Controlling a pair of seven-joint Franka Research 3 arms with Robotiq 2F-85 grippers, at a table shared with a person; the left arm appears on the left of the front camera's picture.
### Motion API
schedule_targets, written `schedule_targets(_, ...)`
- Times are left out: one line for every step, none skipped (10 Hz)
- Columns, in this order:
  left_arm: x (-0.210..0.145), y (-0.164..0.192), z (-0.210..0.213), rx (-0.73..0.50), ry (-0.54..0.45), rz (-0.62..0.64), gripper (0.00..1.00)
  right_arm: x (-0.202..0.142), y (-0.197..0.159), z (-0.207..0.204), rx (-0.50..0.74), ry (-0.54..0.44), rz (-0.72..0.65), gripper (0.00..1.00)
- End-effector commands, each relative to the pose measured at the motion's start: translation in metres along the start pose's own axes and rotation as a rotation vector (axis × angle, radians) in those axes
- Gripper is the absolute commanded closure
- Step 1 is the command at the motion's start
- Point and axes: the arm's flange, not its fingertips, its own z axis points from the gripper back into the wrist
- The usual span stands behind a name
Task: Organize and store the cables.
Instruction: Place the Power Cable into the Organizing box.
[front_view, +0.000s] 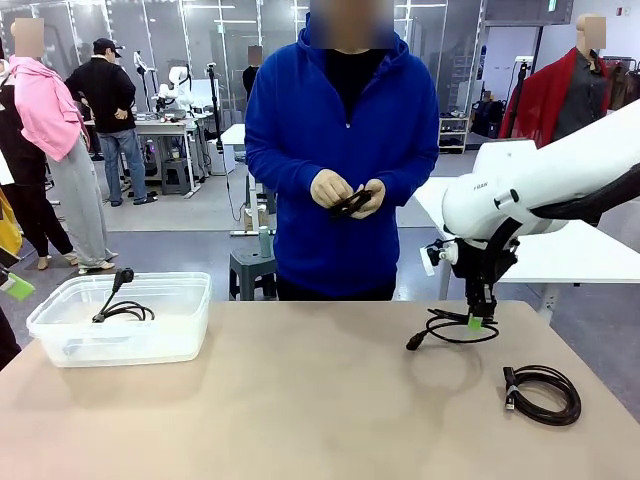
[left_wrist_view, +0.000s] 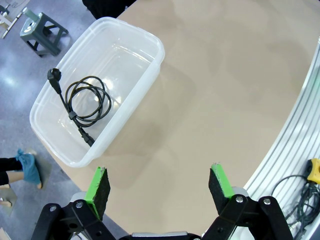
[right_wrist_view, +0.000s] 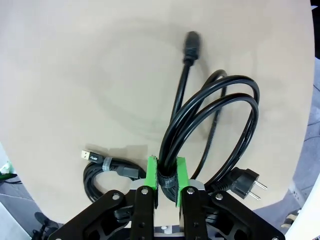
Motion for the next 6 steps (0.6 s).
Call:
schedule_targets(0.001,-0.001,0.001,0.008,0.007,-0.004,0.0,0.004,0.01,0.002,-0.012,-0.007,-0.038,1.0)
schedule_targets(0.001,-0.001,0.001,0.008,0.007,-0.004,0.0,0.003,0.013,0.004,-0.011,-0.03,-0.042,1.0)
schedule_targets(0.001,-0.001,0.001,0.008,0.007,-0.004,0.0,0.002,0.002,0.004,-0.005,-0.001,-0.004,1.0)
schedule_targets(0.001,-0.001,0.001,0.008,0.007,-0.004,0.0,0.002,0.002,0.004,-0.005,-0.001,-0.004,1.0)
schedule_targets(0.001,-0.001,0.001,0.008,0.007,-0.004,0.0,0.002,0.002,0.004,-0.005,-0.001,-0.004,1.0)
schedule_targets(0.001,-0.001,0.001,0.008,0.007,-0.004,0.0,0.002,0.002,0.004,-0.005,-0.001,-0.004,1.0)
